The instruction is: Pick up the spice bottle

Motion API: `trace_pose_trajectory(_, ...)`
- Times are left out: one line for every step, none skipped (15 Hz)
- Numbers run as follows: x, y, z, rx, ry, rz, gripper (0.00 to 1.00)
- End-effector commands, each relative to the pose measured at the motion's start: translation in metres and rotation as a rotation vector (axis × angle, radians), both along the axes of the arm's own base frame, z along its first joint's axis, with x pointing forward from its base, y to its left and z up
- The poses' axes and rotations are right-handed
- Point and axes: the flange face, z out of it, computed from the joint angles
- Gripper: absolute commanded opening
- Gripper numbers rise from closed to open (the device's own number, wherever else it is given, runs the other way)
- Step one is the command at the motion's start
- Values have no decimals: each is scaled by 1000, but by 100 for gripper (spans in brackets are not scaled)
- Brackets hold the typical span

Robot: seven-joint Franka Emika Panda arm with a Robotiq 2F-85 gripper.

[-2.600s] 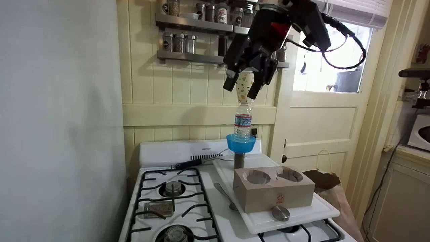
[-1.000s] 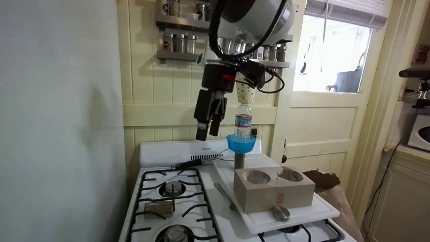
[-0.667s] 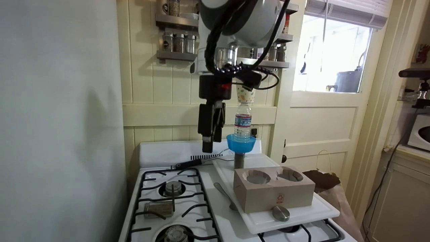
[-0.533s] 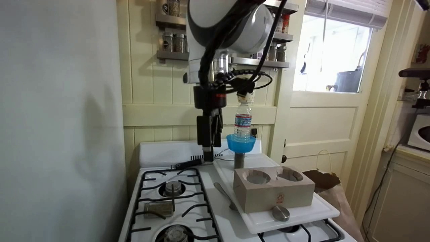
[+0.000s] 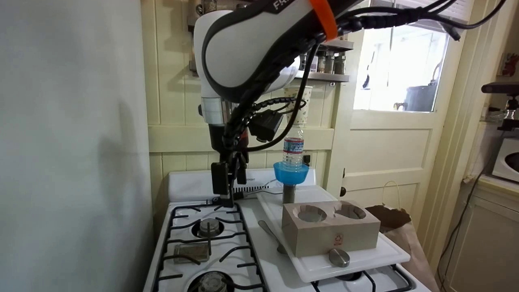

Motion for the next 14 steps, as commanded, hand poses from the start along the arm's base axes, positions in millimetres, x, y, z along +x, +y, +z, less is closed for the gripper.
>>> trace_pose_trajectory(1,1,2,1,-1,0,100)
trace_pose_trajectory(1,1,2,2,-2,0,100)
trace_pose_trajectory(1,1,2,2,-2,-1,100)
trace_pose_trajectory(1,1,2,2,-2,-1,100)
trace_pose_trajectory(1,1,2,2,-2,-1,100)
trace_pose_trajectory(1,1,2,2,-3,-1,100)
trace_pose_trajectory(1,1,2,2,-3,-1,100)
trace_pose_trajectory(-1,3,0,2,-30,44,100)
trace_pose_trajectory(0,4,-5,22,-39,78,100)
trace_pose_trajectory(0,4,-9,30,-43,100,100)
trace_pose_trajectory(1,4,-17,50,-57,140,100)
trace_pose_trajectory(1,3,-22,66,-74,170,100)
trace_pose_trajectory(2,0,-29,94,-89,206,100)
trace_pose_trajectory(4,-3,-36,109,-95,236,100)
